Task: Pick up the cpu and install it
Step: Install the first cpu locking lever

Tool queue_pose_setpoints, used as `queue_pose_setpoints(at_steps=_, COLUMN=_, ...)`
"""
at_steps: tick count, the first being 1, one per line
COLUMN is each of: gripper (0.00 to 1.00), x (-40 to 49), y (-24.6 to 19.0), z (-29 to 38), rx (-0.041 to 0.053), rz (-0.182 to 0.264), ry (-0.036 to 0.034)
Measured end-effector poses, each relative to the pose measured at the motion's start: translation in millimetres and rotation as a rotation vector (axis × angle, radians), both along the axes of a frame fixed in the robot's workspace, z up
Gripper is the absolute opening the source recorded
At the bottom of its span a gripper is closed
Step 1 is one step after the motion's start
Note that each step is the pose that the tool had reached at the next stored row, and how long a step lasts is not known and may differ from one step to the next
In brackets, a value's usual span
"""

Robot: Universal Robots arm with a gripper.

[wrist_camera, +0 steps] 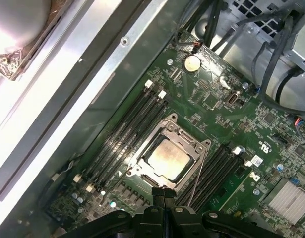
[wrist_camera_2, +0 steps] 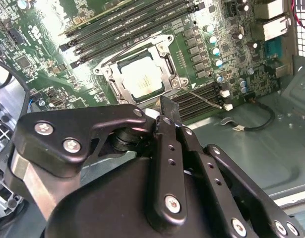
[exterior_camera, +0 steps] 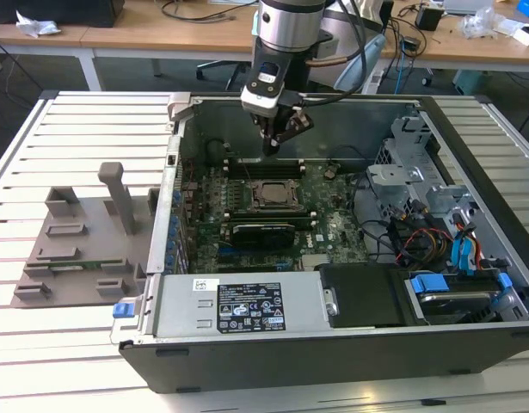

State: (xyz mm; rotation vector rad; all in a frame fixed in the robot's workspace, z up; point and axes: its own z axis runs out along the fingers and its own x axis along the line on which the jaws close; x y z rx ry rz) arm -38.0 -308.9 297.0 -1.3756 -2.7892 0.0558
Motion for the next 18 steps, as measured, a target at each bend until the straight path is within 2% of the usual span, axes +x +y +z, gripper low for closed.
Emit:
queue_pose_setpoints(at_steps=2, gripper=0.11, x=0.0, y=0.0, z=0.0, rx=0.0000, rz=0.029, ry=0.0000)
queue_pose_setpoints(at_steps=18, gripper=0.11, x=0.0, y=0.0, z=0.0, rx=0.0000, rz=0.141, ry=0.0001)
